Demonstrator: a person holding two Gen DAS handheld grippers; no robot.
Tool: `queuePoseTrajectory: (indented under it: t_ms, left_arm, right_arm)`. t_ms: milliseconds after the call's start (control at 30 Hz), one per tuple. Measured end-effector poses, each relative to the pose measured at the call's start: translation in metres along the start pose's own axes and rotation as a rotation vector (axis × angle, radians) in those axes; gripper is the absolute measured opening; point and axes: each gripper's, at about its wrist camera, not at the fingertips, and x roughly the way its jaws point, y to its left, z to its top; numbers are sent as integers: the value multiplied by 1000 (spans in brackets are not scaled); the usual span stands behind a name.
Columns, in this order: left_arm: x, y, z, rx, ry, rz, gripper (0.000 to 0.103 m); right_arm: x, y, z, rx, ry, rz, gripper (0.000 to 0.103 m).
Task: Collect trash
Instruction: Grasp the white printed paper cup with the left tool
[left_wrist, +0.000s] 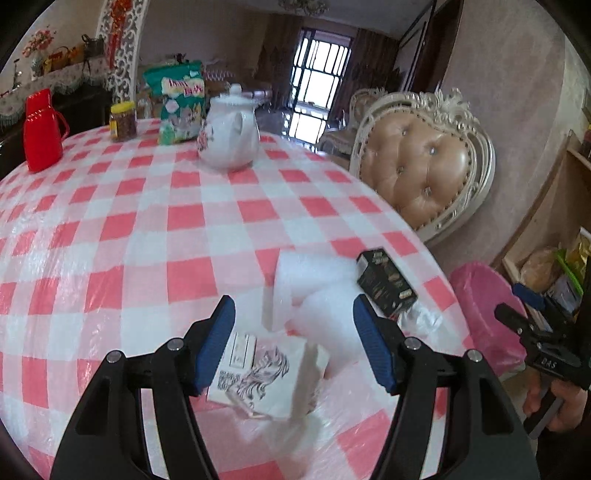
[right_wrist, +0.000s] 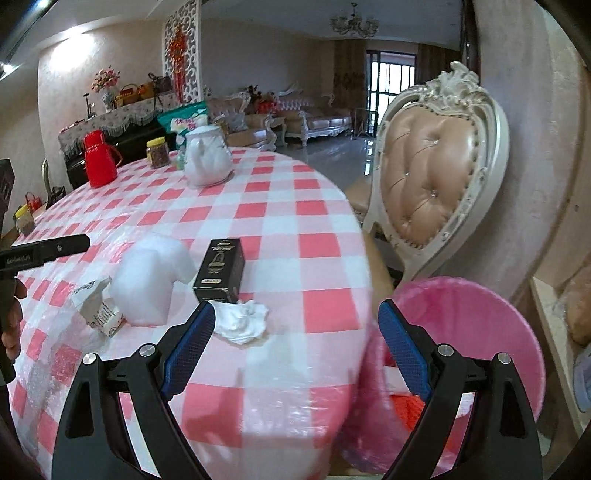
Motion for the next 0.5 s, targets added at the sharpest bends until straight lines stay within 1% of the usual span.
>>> queuePoseTrajectory:
  t_ms: [100,300,433,500]
  left_arm:
    - [10,3,-6,9,52,-32,64]
    - [25,10,-17,14,126,-55,64]
    - [31,8,-24,48,166,-37,64]
    - [32,6,-26,65,175,-45,64]
  right_arm:
    - [11,10,0,-15,19,6,85]
    - [33,26,-2,-35,66,19,85]
    - [49,35,-2,-51,104,24,85]
    - [53,38,-3,-58,115,29,85]
